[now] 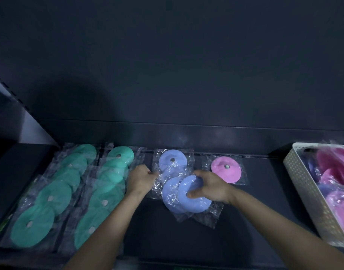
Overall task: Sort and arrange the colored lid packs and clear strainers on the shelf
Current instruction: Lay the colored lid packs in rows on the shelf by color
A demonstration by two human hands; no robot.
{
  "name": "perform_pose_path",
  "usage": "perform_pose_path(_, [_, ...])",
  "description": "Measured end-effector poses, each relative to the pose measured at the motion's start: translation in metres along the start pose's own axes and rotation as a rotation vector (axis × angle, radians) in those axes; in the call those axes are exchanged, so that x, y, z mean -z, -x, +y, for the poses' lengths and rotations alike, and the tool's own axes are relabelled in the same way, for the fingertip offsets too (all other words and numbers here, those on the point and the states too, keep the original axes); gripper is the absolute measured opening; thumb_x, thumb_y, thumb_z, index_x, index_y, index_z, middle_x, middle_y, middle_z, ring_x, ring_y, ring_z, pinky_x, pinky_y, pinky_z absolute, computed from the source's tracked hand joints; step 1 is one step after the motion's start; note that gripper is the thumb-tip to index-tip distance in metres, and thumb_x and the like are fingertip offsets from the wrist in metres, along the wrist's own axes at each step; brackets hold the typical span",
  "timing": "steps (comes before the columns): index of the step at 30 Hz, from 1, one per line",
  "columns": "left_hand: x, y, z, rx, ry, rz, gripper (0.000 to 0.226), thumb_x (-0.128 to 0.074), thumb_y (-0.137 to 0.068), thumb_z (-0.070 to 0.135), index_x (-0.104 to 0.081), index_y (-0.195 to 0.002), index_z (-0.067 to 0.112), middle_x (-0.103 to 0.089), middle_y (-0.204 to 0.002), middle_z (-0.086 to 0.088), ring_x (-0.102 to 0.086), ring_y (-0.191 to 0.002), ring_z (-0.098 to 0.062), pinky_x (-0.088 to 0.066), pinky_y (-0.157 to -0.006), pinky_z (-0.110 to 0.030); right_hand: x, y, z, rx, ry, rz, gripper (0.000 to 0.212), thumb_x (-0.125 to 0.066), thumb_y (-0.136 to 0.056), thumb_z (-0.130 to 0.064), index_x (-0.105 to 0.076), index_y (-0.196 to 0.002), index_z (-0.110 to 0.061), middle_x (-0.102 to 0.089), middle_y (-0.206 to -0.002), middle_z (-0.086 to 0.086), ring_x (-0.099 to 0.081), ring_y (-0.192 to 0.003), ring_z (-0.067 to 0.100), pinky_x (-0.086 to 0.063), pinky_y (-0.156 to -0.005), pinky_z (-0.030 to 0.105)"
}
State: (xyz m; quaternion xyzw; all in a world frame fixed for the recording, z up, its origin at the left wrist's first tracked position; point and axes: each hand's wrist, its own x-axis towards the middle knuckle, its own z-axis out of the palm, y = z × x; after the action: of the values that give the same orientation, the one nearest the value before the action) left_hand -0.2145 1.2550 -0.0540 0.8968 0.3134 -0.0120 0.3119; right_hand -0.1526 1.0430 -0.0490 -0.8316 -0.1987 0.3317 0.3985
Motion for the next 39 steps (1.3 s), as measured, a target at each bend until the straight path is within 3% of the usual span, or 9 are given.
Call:
perform_pose_path(3, [-0.003,-0.005,0.003,0.011,0.066,0.027,0.023,-0.063,-0.085,0.023,-0.053,-0.073,0.007,-0.065,-0.078,-0.017,-0.063,-0.081,-0.031,-0.042,-0.064,-0.032,-0.002,-0.001,-0.001,-0.007,-0.039,-0.014,0.031,-0.081,-0.071,-0.02,-0.052,-0.08,-0.027,-0.053,-0.077,-0.013,-0.051,-0.071,0.003,-0.04,-0.064,0.015])
perform_pose_path(6, [-0.006,-0.01,0.003,-0.004,0.098,0.044,0.021,-0.063,-0.084,0.017,-0.053,-0.095,0.003,-0.063,-0.09,-0.012,-0.061,-0.087,-0.029,-0.044,-0.07,-0.032,-0.004,-0.002,-0.002,-0.009,-0.02,-0.002,0.036,-0.081,-0.066,-0.027,-0.057,-0.092,-0.019,-0.061,-0.089,-0.002,-0.059,-0.085,0.015,-0.048,-0.079,0.027])
perform_pose_path(9, [-0.009,-0.014,0.0,-0.026,0.092,0.036,0.019,-0.064,-0.081,0.013,-0.049,-0.092,0.01,-0.063,-0.094,-0.011,-0.062,-0.089,-0.029,-0.049,-0.077,-0.035,-0.004,-0.002,-0.004,-0.018,-0.016,0.013,0.049,-0.081,-0.065,-0.027,-0.059,-0.107,-0.015,-0.064,-0.106,0.003,-0.06,-0.106,0.021,-0.047,-0.095,0.035])
perform_pose_path(15, [-0.004,-0.01,-0.006,-0.187,0.029,0.135,0.012,-0.061,-0.08,0.007,-0.056,-0.091,0.009,-0.064,-0.086,-0.01,-0.062,-0.079,-0.031,-0.051,-0.071,-0.037,-0.002,0.003,-0.005,0.049,-0.007,0.006,0.03,-0.082,-0.068,-0.018,-0.053,-0.074,-0.02,-0.051,-0.075,-0.008,-0.049,-0.069,0.007,-0.039,-0.064,0.022])
perform_pose_path(19, [0.001,0.004,-0.008,-0.288,0.226,0.025,0.003,-0.064,-0.087,0.018,-0.063,-0.089,0.017,-0.07,-0.088,0.0,-0.066,-0.083,-0.018,-0.053,-0.08,-0.037,0.0,0.007,-0.006,0.108,0.013,-0.019,0.036,-0.083,-0.064,-0.022,-0.058,-0.085,-0.006,-0.054,-0.076,-0.004,-0.049,-0.069,0.008,-0.041,-0.066,0.027])
perform_pose_path(25, [0.011,0.045,-0.011,-0.107,0.758,-0.293,0.022,-0.049,-0.097,0.03,-0.065,-0.098,0.013,-0.072,-0.093,-0.003,-0.067,-0.082,-0.012,-0.055,-0.074,-0.027,-0.004,0.011,-0.01,0.135,0.086,-0.024,0.036,-0.081,-0.061,-0.024,-0.063,-0.091,-0.016,-0.065,-0.085,0.003,-0.057,-0.075,0.01,-0.052,-0.075,0.036])
perform_pose_path(30, [0.002,0.049,-0.025,-0.08,0.641,-0.2,0.014,-0.056,-0.09,0.0,-0.055,-0.076,0.004,-0.059,-0.075,-0.008,-0.051,-0.067,-0.015,-0.051,-0.055,-0.026,-0.005,0.014,-0.013,0.143,0.272,0.013,0.047,-0.079,-0.069,-0.028,-0.06,-0.112,-0.025,-0.065,-0.104,0.0,-0.062,-0.095,0.017,-0.052,-0.085,0.035])
perform_pose_path(33, [-0.009,0.052,-0.035,0.036,0.617,-0.085,0.019,-0.055,-0.087,-0.002,-0.05,-0.072,0.008,-0.057,-0.075,-0.012,-0.052,-0.063,-0.018,-0.053,-0.053,-0.03,-0.004,0.017,-0.01,0.117,0.295,0.041,0.036,-0.075,-0.077,-0.027,-0.058,-0.108,-0.031,-0.064,-0.091,-0.003,-0.06,-0.088,0.017,-0.049,-0.074,0.025])
perform_pose_path(39, [-0.013,0.049,-0.036,-0.032,0.399,-0.038,0.017,-0.062,-0.08,0.004,-0.055,-0.071,0.016,-0.064,-0.075,-0.002,-0.059,-0.07,-0.02,-0.05,-0.064,-0.029,-0.001,0.02,-0.008,0.078,0.228,0.014,0.023,-0.049,-0.094,-0.009,-0.062,-0.107,-0.023,-0.053,-0.068,-0.016,-0.046,-0.056,-0.004,-0.041,-0.061,0.014])
